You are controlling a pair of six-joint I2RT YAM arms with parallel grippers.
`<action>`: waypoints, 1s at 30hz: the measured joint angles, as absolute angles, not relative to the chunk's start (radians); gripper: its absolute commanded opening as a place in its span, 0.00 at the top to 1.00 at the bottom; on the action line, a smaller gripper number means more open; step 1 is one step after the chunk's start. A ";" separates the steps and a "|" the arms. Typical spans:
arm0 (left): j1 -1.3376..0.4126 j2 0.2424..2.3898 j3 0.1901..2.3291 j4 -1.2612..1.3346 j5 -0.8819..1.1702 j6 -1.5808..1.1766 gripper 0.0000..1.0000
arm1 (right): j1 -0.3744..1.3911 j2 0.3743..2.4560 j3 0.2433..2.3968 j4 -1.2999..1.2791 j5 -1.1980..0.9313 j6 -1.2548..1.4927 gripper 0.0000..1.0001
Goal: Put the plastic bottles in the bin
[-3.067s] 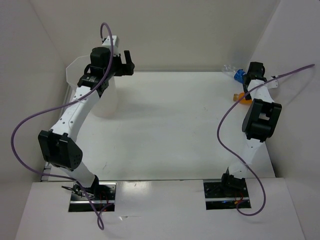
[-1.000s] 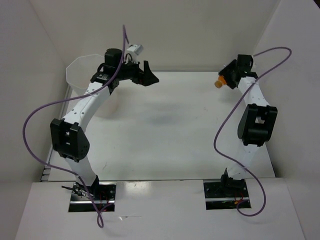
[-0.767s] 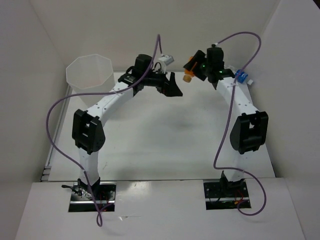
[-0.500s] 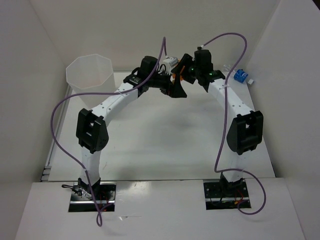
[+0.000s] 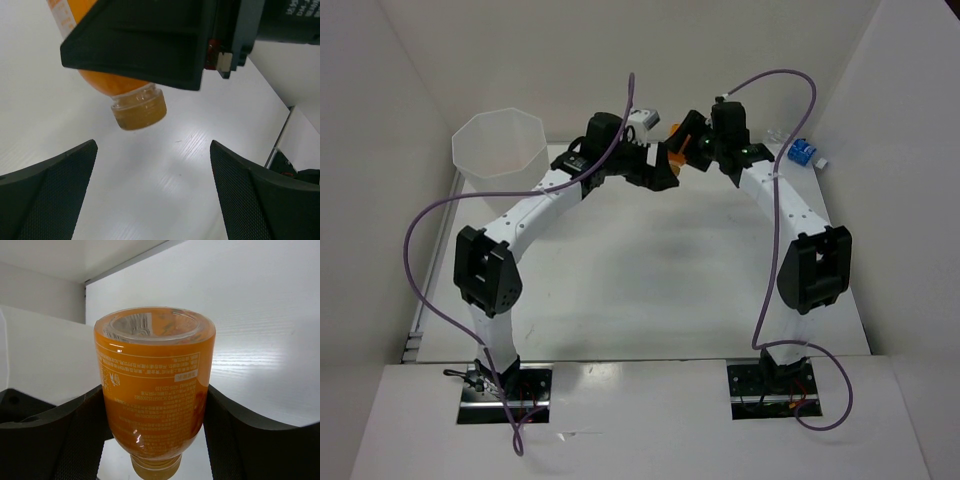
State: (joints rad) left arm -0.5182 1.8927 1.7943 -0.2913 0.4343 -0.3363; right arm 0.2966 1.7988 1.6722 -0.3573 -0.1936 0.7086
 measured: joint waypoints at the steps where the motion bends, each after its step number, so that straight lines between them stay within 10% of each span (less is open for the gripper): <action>1: -0.515 1.898 1.800 -0.292 0.440 -0.336 0.00 | 0.297 1.798 1.670 -0.353 -0.208 0.715 0.50; 11: -0.511 1.992 1.895 -0.308 0.439 -0.331 0.00 | 0.306 1.801 1.666 -0.349 -0.348 0.751 0.51; 20: -0.527 2.008 1.923 -0.329 0.451 -0.320 0.64 | 0.300 1.820 1.668 -0.306 -0.334 0.770 0.44; 27: -0.529 2.004 1.918 -0.318 0.447 -0.314 0.85 | 0.303 1.834 1.668 -0.298 -0.337 0.785 0.38; 30: -0.529 1.993 1.899 -0.306 0.441 -0.316 0.81 | 0.305 1.834 1.668 -0.298 -0.338 0.784 0.52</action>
